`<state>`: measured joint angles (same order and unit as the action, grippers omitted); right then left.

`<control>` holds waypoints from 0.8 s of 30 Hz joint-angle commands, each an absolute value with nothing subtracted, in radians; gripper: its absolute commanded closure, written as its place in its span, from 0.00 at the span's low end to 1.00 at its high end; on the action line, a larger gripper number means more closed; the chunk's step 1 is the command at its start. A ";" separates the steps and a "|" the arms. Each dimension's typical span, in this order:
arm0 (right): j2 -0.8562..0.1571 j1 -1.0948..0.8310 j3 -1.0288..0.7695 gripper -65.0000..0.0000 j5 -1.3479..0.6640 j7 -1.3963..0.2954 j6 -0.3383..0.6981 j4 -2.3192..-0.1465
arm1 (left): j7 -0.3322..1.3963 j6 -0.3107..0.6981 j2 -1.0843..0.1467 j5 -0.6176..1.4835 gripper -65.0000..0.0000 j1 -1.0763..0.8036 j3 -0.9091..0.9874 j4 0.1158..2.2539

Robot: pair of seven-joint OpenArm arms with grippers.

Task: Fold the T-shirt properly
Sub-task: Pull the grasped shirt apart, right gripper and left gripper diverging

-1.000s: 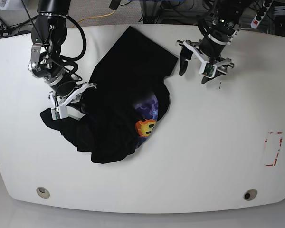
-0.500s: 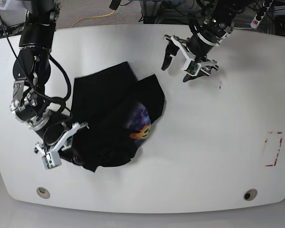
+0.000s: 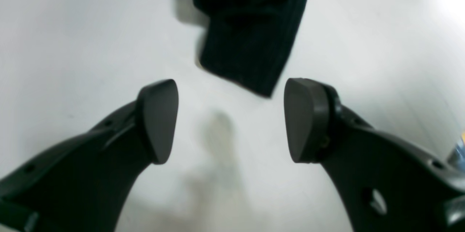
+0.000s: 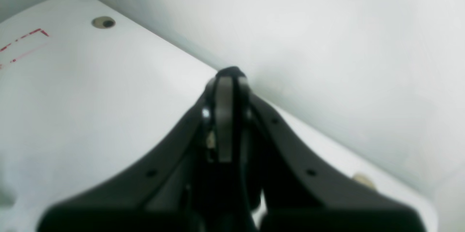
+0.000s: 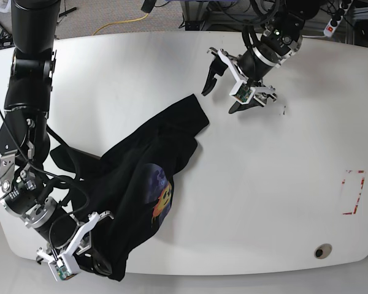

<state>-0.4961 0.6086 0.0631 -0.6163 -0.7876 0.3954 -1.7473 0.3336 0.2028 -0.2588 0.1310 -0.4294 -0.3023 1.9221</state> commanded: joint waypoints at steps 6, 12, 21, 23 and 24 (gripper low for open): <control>-0.524 0.727 0.097 1.00 -0.627 -0.754 0.394 -1.753 | 0.315 0.206 -0.208 0.134 0.34 -0.326 -0.343 1.793; -0.524 0.730 0.101 1.00 -0.627 -0.754 0.397 -1.753 | 0.315 0.206 -0.124 0.134 0.34 -0.268 -0.346 1.675; -0.524 0.727 0.101 1.00 -0.627 -0.754 0.398 -1.753 | 0.315 0.116 -0.064 0.134 0.34 -0.162 -0.346 1.561; -0.524 0.725 0.099 1.00 -0.627 -0.754 0.398 -1.753 | 0.315 0.113 -0.056 0.137 0.34 -0.143 -0.346 1.534; -0.524 0.725 0.097 1.00 -0.627 -0.754 0.398 -1.753 | 0.315 0.111 -0.050 0.137 0.34 -0.134 -0.346 1.520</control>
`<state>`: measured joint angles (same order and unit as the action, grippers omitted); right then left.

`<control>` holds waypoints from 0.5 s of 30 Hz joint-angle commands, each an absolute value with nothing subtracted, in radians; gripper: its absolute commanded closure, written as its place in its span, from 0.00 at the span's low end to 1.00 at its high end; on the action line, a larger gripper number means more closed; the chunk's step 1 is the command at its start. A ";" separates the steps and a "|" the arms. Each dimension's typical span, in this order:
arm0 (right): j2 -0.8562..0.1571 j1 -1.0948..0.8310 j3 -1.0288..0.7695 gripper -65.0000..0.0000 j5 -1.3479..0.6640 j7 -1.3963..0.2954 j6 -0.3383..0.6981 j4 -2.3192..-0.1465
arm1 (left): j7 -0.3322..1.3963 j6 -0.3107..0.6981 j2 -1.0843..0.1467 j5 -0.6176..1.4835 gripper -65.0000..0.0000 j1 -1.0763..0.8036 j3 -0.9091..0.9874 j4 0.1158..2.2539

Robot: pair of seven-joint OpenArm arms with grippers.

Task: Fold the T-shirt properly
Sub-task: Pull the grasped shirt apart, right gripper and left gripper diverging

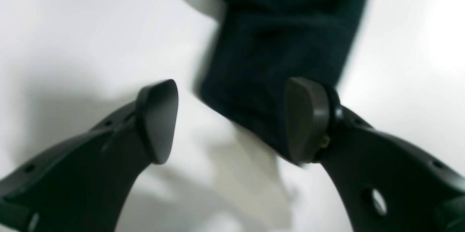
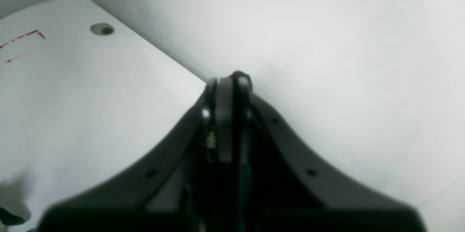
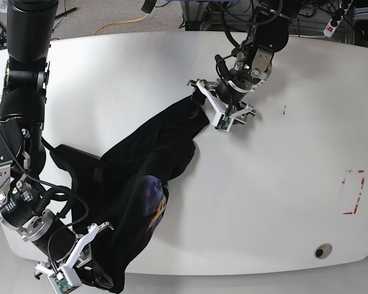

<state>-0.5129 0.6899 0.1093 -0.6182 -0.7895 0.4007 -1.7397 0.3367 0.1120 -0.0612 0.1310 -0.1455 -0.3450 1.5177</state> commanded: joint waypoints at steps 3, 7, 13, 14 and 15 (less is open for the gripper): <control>-0.524 0.725 0.097 1.00 -0.627 -0.754 0.400 -1.753 | 0.315 0.111 -0.041 0.139 0.34 -0.122 -0.346 1.477; -0.524 0.725 0.097 1.00 -0.627 -0.754 0.400 -1.753 | 0.315 0.113 -0.010 0.140 0.34 -0.108 -0.346 1.440; -0.524 0.723 0.096 1.00 -0.627 -0.754 0.400 -1.753 | 0.315 0.114 0.007 0.140 0.35 -0.081 -0.412 1.411; -0.524 0.723 0.096 1.00 -0.627 -0.754 0.400 -1.753 | 0.315 0.114 0.007 0.140 0.35 -0.071 -0.421 1.409; -0.524 0.723 0.096 1.00 -0.627 -0.754 0.400 -1.753 | 0.315 0.114 0.008 0.140 0.36 -0.068 -0.427 1.409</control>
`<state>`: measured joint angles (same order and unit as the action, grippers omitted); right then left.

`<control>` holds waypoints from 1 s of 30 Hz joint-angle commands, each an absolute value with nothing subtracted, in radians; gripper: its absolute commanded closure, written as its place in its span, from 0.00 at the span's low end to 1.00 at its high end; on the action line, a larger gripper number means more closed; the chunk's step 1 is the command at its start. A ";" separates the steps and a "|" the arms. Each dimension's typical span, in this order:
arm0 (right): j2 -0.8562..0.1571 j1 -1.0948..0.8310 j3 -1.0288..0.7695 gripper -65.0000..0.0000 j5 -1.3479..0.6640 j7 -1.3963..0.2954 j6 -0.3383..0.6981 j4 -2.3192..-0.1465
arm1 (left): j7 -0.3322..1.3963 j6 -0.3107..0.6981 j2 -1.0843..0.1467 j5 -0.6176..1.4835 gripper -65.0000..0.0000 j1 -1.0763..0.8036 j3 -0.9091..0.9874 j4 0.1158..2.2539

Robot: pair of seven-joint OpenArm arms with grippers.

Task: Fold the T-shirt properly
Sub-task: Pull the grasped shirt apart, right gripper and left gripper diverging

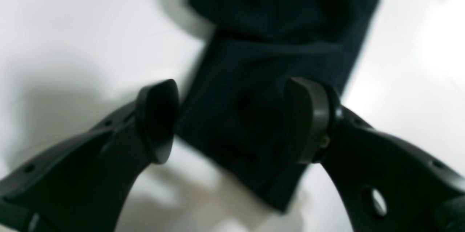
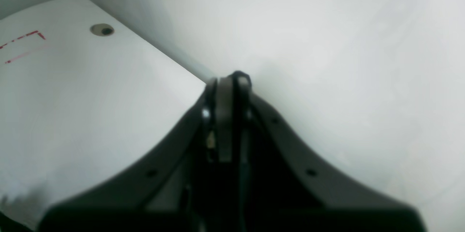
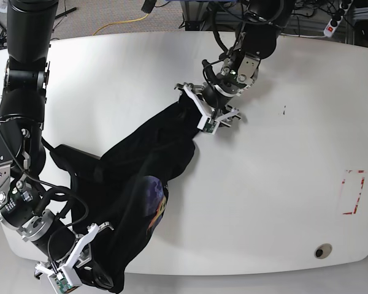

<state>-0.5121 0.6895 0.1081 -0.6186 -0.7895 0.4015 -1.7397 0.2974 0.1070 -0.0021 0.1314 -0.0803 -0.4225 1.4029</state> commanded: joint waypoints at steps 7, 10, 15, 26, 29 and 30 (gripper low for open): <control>-0.524 0.722 0.096 1.00 -0.627 -0.754 0.400 -1.753 | 0.315 0.111 0.012 0.140 0.82 -0.058 -0.430 1.346; -0.524 0.722 0.096 1.00 -0.627 -0.754 0.400 -1.753 | 0.315 0.111 0.007 0.140 1.00 -0.035 -0.430 1.333; -0.529 0.723 0.062 1.00 -0.627 -0.754 0.400 -1.751 | 0.315 0.111 -0.005 0.142 1.00 -0.035 -0.420 1.339; -0.532 0.842 0.031 1.00 -0.627 -0.756 0.394 -1.603 | 0.335 0.113 -0.102 0.140 1.00 -0.028 -0.285 1.538; -0.532 0.891 0.031 1.00 -0.627 -0.756 0.392 -1.537 | 0.371 0.113 -0.150 0.142 1.00 -0.028 -0.246 1.603; -0.532 0.903 0.031 1.00 -0.627 -0.756 0.392 -1.523 | 0.375 0.113 -0.156 0.142 1.00 -0.028 -0.236 1.620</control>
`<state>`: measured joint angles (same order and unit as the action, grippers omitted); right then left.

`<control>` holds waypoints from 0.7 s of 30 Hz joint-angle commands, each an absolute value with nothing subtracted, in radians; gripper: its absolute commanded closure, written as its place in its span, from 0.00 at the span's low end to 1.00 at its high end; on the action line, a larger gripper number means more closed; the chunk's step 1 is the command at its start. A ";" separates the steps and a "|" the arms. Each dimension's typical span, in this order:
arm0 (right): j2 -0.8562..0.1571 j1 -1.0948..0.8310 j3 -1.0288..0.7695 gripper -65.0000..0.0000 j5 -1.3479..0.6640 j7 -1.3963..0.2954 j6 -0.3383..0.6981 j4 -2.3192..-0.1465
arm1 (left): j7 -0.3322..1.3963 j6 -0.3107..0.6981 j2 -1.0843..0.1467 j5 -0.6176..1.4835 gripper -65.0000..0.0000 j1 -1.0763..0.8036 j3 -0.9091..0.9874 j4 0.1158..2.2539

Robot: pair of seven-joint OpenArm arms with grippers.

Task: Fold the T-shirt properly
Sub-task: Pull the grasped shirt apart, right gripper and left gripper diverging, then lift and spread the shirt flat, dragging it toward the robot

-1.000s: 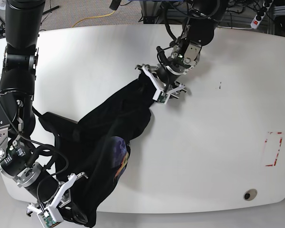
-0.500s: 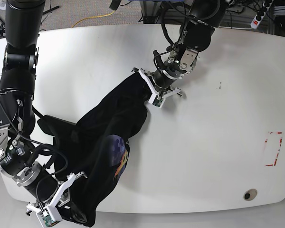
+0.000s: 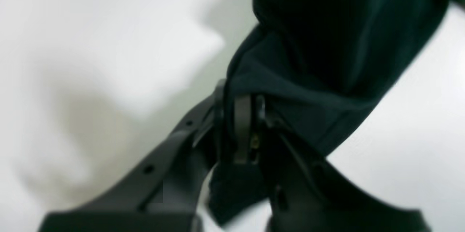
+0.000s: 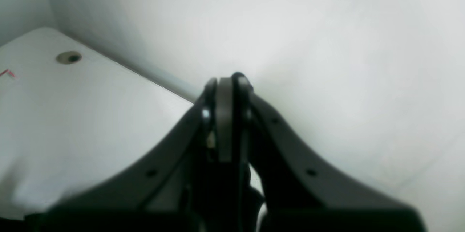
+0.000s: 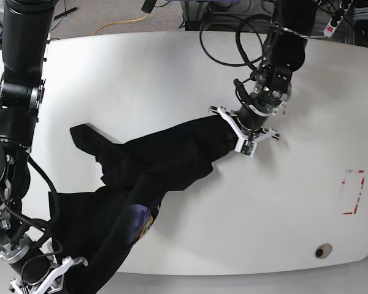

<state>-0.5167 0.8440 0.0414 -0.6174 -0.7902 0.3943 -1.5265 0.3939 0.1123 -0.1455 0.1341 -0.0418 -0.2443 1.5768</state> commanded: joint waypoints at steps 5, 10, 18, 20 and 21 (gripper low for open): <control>-0.524 1.003 0.038 1.00 -0.627 -0.756 0.390 -1.383 | 0.415 0.113 -0.202 0.142 1.00 -0.028 -0.143 1.748; -0.498 1.119 0.039 1.00 -0.625 -0.756 0.390 -1.225 | 0.469 0.114 -0.237 0.142 1.00 0.002 -0.048 1.871; -0.424 1.306 0.039 1.00 -0.455 -0.756 0.401 -1.050 | 0.578 0.130 -0.271 0.143 1.00 0.131 0.079 1.971; -0.403 1.306 0.039 1.00 -0.420 -0.756 0.401 -1.021 | 0.608 0.162 -0.286 0.143 1.00 0.186 0.108 1.974; -0.395 1.306 0.039 1.00 -0.410 -0.756 0.401 -1.012 | 0.621 0.174 -0.292 0.143 1.00 0.209 0.117 1.977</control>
<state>-0.4004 1.2713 0.0448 -0.4149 -0.7811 0.4011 -1.0153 0.6453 0.1753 -0.2722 0.1471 0.1581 0.1020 1.9518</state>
